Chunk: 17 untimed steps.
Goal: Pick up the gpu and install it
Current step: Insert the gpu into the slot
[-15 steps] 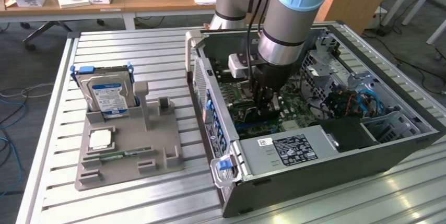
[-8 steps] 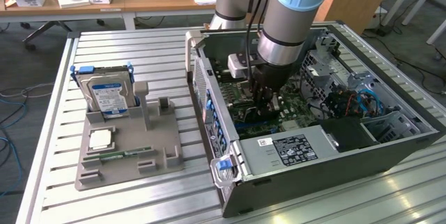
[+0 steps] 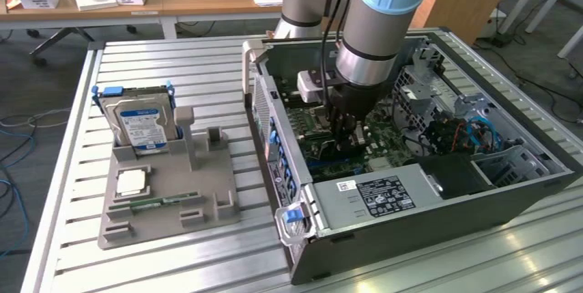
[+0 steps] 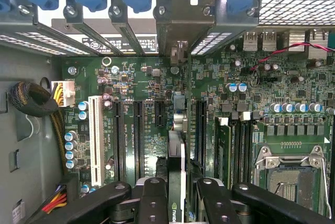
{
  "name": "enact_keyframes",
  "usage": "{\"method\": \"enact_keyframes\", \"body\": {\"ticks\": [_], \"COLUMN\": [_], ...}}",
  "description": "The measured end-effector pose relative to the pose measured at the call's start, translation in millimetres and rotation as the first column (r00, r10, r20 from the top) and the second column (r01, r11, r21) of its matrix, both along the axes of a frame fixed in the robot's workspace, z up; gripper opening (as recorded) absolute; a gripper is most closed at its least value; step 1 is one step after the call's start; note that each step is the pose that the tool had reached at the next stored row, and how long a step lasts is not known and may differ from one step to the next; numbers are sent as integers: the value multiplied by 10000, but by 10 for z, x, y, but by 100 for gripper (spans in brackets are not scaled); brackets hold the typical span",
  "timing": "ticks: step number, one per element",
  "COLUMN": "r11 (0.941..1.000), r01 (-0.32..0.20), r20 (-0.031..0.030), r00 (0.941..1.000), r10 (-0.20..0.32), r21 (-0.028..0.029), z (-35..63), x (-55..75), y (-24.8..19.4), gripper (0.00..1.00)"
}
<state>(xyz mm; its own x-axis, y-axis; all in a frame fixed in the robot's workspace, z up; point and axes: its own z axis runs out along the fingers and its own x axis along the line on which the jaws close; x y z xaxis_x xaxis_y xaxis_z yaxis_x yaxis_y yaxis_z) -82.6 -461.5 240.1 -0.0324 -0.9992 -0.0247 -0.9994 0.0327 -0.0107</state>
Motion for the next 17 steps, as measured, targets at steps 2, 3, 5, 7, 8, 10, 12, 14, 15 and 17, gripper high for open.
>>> {"method": "enact_keyframes", "body": {"ticks": [2,3,5,7,8,10,12,14,15,17], "r11": [10000,10000,10000,10000,10000,10000,10000,10000,10000,10000], "r01": [0,-3,-5,-9,-8,-6,-6,-6,-6,-6], "r20": [16,25,37,41,41,42,42,41,41,41], "r00": [10000,10000,10000,10000,10000,10000,10000,10000,10000,10000], "r10": [0,3,5,9,8,6,6,6,6,6], "r21": [4,3,1,1,1,0,1,1,0,1], "z": [-2,-2,-1,-1,-1,-1,-1,-1,-1,-1], "x": [-8,-12,-19,-20,-21,-22,-22,-22,-22,-22], "y": [0,0,0,0,0,0,0,0,0,0], "gripper": [26,26,26,26,26,26,26,26,26,26]}}
